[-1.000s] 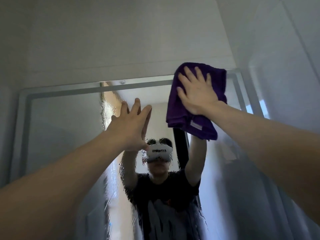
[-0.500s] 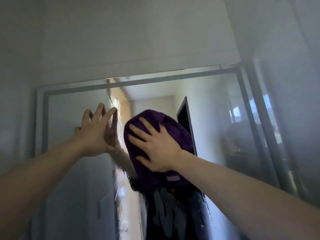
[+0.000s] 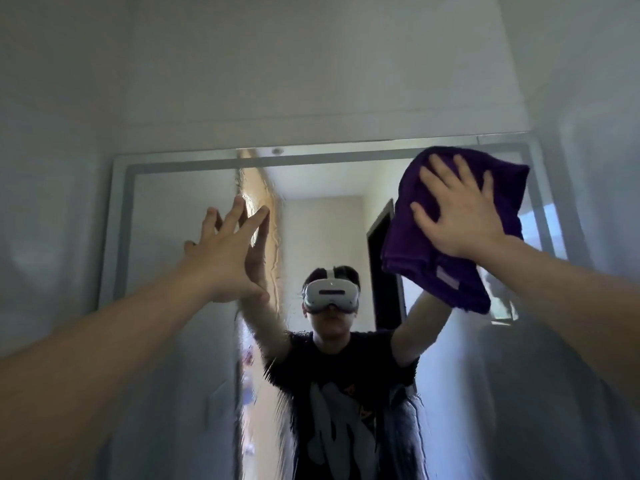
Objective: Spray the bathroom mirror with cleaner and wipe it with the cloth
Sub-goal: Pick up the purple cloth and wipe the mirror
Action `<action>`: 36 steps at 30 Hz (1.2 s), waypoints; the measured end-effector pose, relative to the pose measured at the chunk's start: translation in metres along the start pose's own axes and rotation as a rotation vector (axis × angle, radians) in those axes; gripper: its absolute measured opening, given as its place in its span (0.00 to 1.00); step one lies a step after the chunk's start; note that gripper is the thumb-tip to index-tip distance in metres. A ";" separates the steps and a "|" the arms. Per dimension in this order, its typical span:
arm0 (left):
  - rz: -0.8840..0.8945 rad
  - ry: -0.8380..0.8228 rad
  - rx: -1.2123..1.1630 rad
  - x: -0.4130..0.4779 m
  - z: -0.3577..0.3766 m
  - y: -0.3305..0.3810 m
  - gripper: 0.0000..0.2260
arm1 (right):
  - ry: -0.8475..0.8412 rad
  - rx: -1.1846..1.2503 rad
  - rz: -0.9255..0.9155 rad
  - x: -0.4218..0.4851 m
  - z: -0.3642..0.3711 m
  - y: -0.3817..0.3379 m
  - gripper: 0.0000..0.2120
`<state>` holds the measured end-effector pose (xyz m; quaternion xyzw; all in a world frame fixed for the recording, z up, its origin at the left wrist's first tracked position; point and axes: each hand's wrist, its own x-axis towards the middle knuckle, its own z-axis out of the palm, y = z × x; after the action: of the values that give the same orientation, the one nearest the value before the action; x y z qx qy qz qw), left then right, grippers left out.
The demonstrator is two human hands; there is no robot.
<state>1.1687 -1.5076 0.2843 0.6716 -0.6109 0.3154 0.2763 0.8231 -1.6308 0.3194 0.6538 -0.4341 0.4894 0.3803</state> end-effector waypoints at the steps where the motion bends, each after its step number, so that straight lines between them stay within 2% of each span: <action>1: 0.003 0.003 -0.007 0.001 0.000 0.000 0.66 | 0.007 0.012 0.023 0.009 -0.002 -0.004 0.32; 5: -0.006 0.005 -0.001 0.001 -0.001 0.001 0.67 | 0.020 0.052 0.069 0.044 -0.005 -0.032 0.31; 10: -0.004 -0.016 -0.066 -0.001 -0.002 0.001 0.72 | 0.000 0.050 0.015 0.075 -0.004 -0.083 0.30; 15: 0.029 -0.056 -0.093 -0.001 -0.007 0.001 0.74 | -0.018 0.026 -0.175 0.074 0.008 -0.153 0.31; 19: 0.053 -0.103 -0.175 0.003 -0.037 -0.028 0.74 | -0.070 0.031 -0.366 0.048 0.018 -0.193 0.32; 22: -0.034 -0.080 -0.088 -0.002 -0.042 -0.054 0.73 | -0.124 0.047 -0.476 0.012 0.026 -0.211 0.34; 24: -0.118 -0.116 -0.052 -0.008 -0.033 -0.059 0.71 | -0.194 0.051 -0.566 -0.019 0.033 -0.221 0.40; 27: -0.164 -0.162 -0.072 -0.015 -0.015 -0.059 0.70 | -0.265 0.060 -0.642 -0.063 0.042 -0.224 0.45; 33: -0.142 -0.118 0.006 -0.022 -0.005 -0.059 0.67 | -0.259 0.048 -0.646 -0.104 0.047 -0.181 0.39; 36: -0.137 -0.118 0.015 -0.021 -0.006 -0.059 0.67 | -0.224 -0.014 -0.555 -0.095 0.041 -0.143 0.38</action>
<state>1.2261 -1.4835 0.2726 0.7314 -0.5761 0.2604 0.2558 0.9565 -1.6027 0.2069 0.7947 -0.2814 0.2885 0.4539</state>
